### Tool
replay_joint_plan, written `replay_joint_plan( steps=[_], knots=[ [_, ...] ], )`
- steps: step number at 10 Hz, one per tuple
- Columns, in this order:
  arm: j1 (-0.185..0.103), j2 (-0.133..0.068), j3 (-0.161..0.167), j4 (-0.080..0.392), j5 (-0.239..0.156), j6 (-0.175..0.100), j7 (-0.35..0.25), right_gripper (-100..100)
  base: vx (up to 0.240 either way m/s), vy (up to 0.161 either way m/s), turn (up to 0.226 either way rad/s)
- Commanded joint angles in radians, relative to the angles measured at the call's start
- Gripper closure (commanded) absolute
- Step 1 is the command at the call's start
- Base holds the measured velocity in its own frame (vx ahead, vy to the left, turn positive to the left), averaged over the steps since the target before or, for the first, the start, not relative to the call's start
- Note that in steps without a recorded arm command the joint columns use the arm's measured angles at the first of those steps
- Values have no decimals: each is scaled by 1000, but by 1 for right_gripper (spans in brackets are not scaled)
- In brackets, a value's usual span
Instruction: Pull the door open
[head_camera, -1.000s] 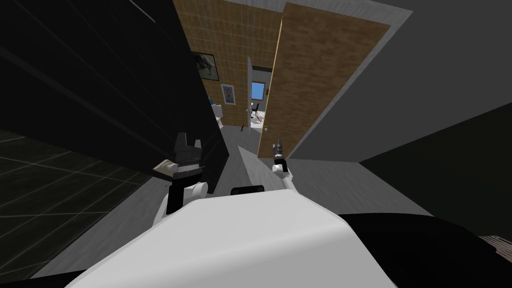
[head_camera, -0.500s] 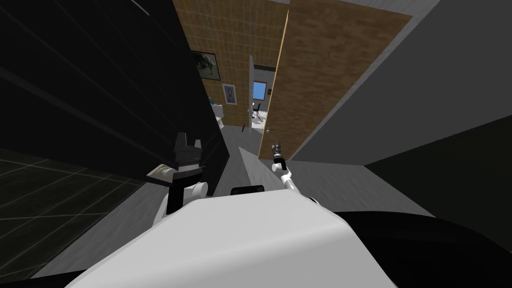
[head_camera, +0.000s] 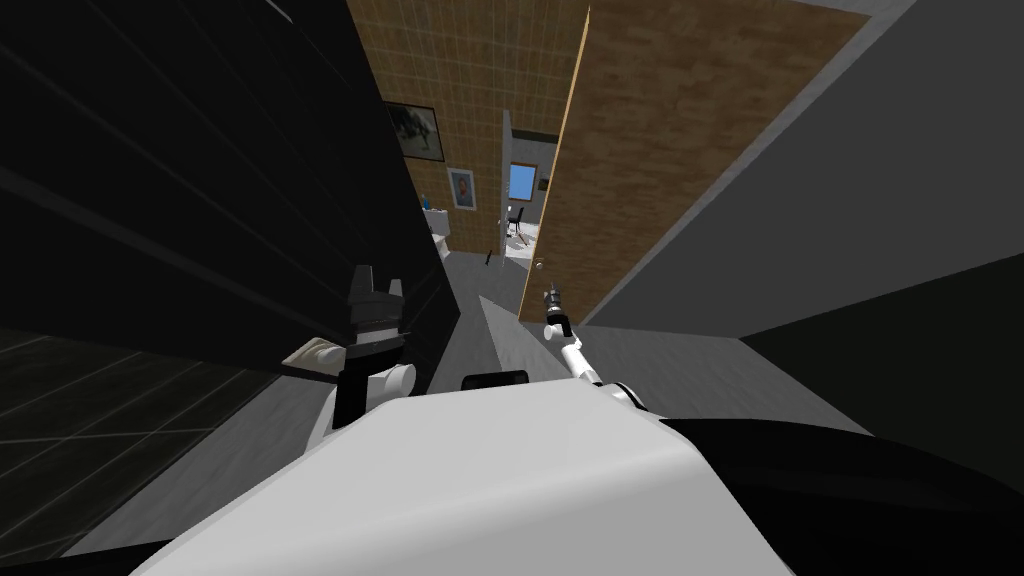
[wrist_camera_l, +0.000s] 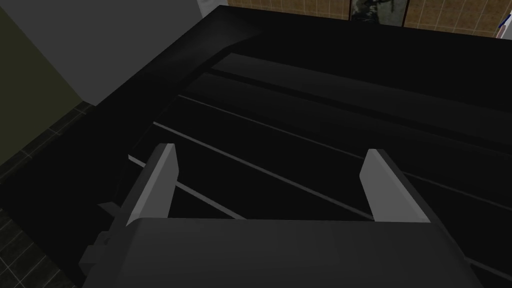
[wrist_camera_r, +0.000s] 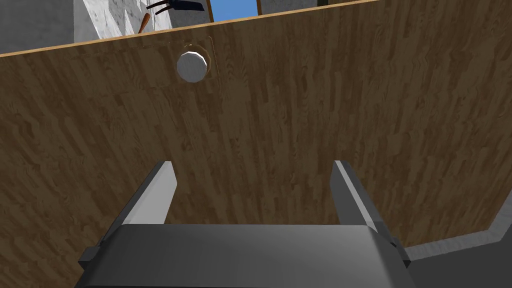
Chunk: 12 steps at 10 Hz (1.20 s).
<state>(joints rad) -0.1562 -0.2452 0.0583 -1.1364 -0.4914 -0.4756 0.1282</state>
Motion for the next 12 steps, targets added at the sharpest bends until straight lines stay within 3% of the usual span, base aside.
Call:
replay_joint_plan(
  steps=[1, 8, 12],
  knots=[
    [-20, -7, 4, 39, -17, 4, 12, -100, 104, -11, 26],
    [-114, -42, 22, 216, -80, 1, 47, -100, 94, -4, 29],
    [-155, -56, 31, 294, -108, -1, 62, -100, 76, -9, 23]
  ],
)
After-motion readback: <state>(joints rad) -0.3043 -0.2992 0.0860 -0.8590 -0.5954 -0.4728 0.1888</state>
